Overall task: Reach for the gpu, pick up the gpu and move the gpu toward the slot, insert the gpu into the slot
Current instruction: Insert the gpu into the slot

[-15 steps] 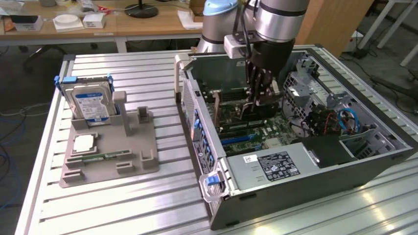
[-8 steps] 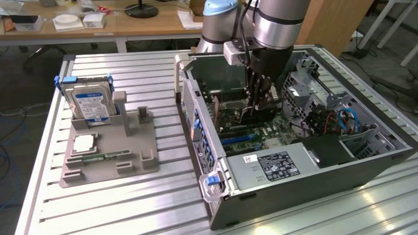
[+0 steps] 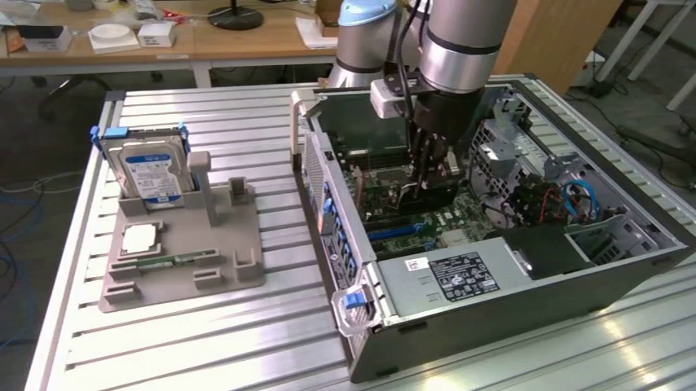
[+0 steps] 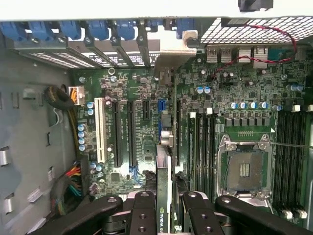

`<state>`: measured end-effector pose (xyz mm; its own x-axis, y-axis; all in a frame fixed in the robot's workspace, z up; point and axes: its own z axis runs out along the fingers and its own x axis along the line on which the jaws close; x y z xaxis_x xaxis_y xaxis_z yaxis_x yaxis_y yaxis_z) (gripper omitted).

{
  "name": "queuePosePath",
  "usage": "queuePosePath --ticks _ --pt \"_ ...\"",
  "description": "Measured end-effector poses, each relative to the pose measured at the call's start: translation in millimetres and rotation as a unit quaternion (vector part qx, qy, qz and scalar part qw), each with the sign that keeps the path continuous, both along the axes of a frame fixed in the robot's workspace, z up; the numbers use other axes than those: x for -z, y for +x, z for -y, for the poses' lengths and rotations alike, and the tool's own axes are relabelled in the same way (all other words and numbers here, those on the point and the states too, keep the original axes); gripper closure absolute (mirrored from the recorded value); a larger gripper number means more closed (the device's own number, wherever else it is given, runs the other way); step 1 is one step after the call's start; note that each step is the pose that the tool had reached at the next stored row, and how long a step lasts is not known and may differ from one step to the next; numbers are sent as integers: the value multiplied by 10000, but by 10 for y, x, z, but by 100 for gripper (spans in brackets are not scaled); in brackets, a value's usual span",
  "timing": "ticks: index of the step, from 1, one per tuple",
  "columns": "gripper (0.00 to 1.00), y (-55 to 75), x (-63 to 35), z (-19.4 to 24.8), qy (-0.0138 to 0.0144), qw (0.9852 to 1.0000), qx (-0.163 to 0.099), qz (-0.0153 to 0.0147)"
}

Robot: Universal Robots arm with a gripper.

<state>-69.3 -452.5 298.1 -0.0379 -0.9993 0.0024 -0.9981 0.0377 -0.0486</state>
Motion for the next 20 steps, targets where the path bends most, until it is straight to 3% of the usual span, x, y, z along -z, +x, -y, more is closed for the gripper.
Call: queuePosePath --ticks 20 --pt "75 -72 217 25 0 10000 0 0"
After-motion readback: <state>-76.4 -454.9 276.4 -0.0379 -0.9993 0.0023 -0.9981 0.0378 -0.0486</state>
